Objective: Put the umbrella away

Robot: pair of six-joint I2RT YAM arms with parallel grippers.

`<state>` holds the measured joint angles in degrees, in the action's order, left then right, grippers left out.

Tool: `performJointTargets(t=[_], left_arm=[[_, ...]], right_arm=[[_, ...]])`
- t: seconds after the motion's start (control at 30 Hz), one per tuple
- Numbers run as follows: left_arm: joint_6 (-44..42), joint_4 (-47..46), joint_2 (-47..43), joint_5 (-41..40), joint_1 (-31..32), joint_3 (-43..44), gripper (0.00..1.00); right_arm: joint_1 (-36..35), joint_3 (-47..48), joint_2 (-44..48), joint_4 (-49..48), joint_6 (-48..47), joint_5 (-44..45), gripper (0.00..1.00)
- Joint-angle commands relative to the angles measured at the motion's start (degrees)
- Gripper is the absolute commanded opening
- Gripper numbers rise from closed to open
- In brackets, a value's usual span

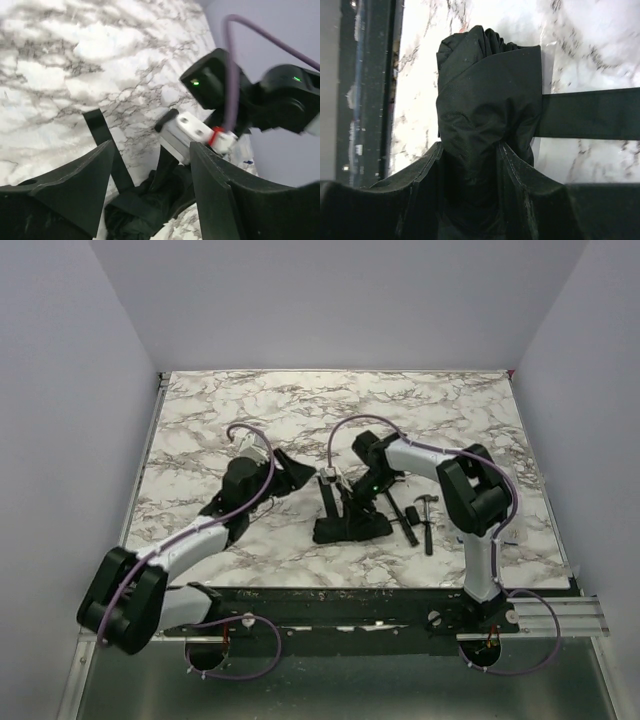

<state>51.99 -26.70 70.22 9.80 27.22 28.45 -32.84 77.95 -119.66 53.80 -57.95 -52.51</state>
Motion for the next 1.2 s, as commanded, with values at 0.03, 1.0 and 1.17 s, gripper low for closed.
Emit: performJointTargets(t=[0.03, 1.0, 1.17], left_arm=[[-20.17, -3.86, -14.56, 4.23, 0.33, -8.73, 0.64], [-82.62, 6.48, 15.98, -4.15, 43.62, 4.81, 0.69], [-82.25, 7.02, 20.9, -6.77, 43.67, 6.6, 0.63]], right_arm=[[0.53, -4.77, -12.53, 6.94, 3.43, 24.2, 0.21], [1.02, 0.09, -15.53, 4.69, 8.12, 27.2, 0.22], [1.03, 0.49, -14.83, 4.09, 8.27, 26.74, 0.23]])
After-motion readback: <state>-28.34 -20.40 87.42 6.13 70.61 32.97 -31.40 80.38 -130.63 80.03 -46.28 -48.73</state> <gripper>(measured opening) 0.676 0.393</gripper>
